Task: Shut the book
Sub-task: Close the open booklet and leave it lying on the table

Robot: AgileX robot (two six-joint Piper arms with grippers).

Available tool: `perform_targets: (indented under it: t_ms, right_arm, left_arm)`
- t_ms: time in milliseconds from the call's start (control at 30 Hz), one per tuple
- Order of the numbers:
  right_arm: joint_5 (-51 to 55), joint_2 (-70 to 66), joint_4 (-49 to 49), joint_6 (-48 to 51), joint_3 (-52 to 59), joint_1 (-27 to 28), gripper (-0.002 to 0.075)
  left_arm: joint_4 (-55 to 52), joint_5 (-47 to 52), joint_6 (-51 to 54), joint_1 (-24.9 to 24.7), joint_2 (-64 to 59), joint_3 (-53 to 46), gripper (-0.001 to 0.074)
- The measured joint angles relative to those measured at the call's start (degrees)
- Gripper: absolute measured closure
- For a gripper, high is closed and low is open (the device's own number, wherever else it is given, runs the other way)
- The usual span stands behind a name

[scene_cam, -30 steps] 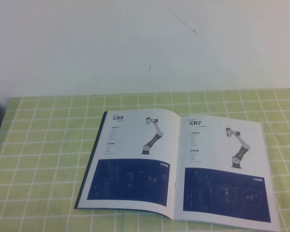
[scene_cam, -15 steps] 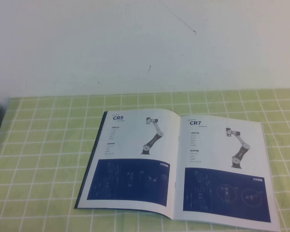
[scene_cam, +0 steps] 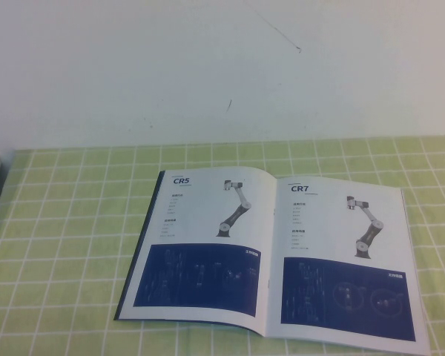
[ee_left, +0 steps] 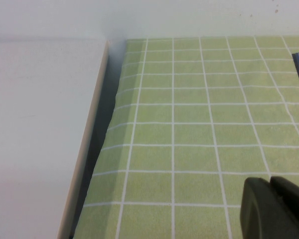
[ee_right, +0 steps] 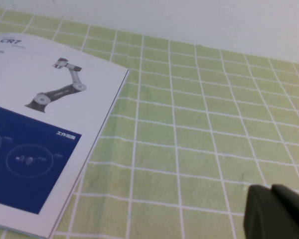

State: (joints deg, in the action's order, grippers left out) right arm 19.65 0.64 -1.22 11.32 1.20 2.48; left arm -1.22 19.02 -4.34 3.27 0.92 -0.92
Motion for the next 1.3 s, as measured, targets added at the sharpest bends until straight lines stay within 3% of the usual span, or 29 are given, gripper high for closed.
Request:
perform_targets:
  t_ms: [1067, 1200, 1300]
  right_arm:
    - [-0.4, 0.0, 0.0, 0.1, 0.0, 0.0, 0.0729]
    - [-6.5, 0.0, -0.9, 0.2, 0.5, 0.0, 0.0727]
    - [-18.0, 0.0, -1.1, 0.4, 0.5, 0.0, 0.0727]
  left_arm:
    - [-1.6, 0.0, 0.2, 0.0, 0.0, 0.0, 0.0738]
    - [-3.4, -2.8, 0.2, 0.0, 0.0, -0.2, 0.0738]
    - [-4.2, -9.8, 0.2, 0.0, 0.0, -0.4, 0.0738]
